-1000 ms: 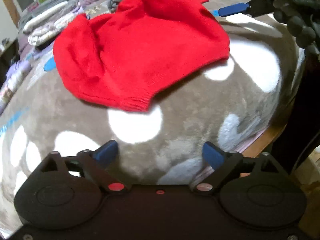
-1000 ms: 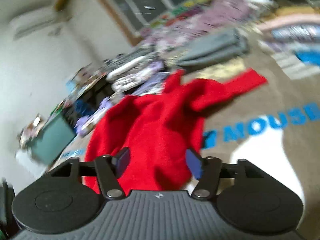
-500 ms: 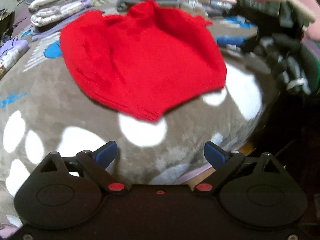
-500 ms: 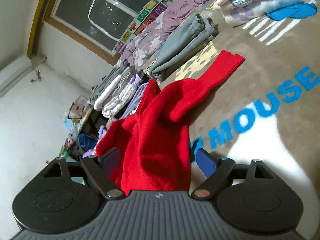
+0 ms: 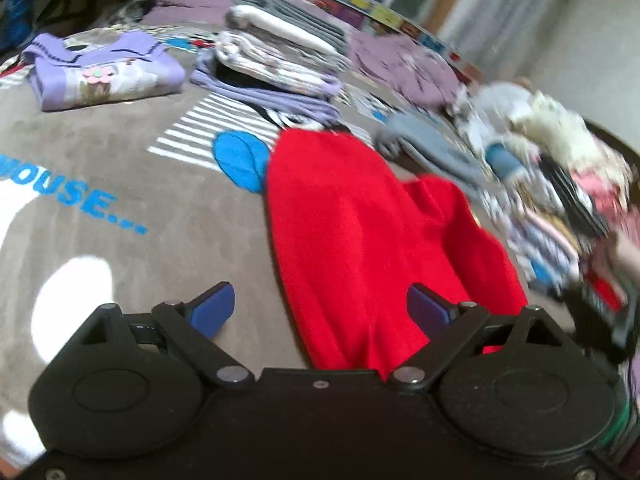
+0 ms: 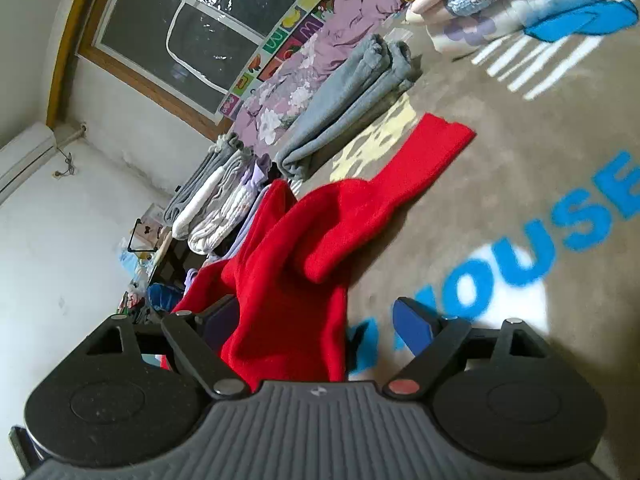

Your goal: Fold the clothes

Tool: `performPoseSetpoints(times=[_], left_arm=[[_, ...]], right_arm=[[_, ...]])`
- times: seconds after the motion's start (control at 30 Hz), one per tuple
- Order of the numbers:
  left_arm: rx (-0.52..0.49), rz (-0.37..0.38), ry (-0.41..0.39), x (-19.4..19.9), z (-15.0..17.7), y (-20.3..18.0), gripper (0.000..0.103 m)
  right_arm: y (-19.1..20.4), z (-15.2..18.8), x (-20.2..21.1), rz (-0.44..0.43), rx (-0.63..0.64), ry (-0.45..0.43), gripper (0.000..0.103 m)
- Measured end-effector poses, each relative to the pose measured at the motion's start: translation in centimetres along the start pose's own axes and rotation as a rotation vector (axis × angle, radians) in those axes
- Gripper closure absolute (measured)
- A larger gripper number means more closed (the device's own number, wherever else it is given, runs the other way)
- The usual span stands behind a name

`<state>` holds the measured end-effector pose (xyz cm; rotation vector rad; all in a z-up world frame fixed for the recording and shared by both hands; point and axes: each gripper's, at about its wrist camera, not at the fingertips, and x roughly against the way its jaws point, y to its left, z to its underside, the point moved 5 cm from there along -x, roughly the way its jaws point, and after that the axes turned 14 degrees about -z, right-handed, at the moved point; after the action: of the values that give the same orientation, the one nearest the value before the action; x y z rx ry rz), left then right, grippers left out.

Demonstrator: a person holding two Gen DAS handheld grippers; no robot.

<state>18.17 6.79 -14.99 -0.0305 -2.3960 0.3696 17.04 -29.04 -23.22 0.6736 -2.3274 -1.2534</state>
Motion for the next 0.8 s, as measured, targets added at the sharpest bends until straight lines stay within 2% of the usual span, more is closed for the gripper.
performPoseSetpoints(times=[0.13, 0.17, 0.2, 0.3, 0.43, 0.57, 0.7, 0.8], left_arm=[[0.071, 0.031, -0.015, -1.5, -2.9, 0.2, 0.018], [0.074, 0.032, -0.016, -2.0, -3.6, 0.1, 0.025], [0.075, 0.03, -0.017, -2.5, -4.5, 0.0, 0.028], [0.071, 0.03, -0.017, -4.4, -7.1, -0.5, 0.032], [0.055, 0.031, -0.005, -7.1, -10.2, -0.9, 0.033], [0.034, 0.016, 0.04, -10.3, -12.7, -1.2, 0.033], [0.051, 0.016, 0.103, -13.6, -13.9, -1.1, 0.033], [0.097, 0.048, 0.144, -15.3, -14.3, -0.9, 0.033]], right_arm=[[-0.2, -0.3, -0.7, 0.019, 0.046, -0.009, 0.02], [-0.2, -0.3, -0.9, 0.026, 0.06, -0.009, 0.02], [-0.1, -0.3, -1.0, 0.034, 0.074, -0.011, 0.02], [-0.1, -0.3, -1.5, 0.057, 0.108, -0.017, 0.02], [0.0, -0.2, -1.8, 0.079, 0.137, -0.026, 0.02], [-0.1, -0.2, -2.0, 0.09, 0.156, -0.032, 0.02], [-0.1, -0.2, -2.4, 0.096, 0.178, -0.032, 0.019], [-0.1, -0.1, -2.6, 0.098, 0.195, -0.032, 0.017]])
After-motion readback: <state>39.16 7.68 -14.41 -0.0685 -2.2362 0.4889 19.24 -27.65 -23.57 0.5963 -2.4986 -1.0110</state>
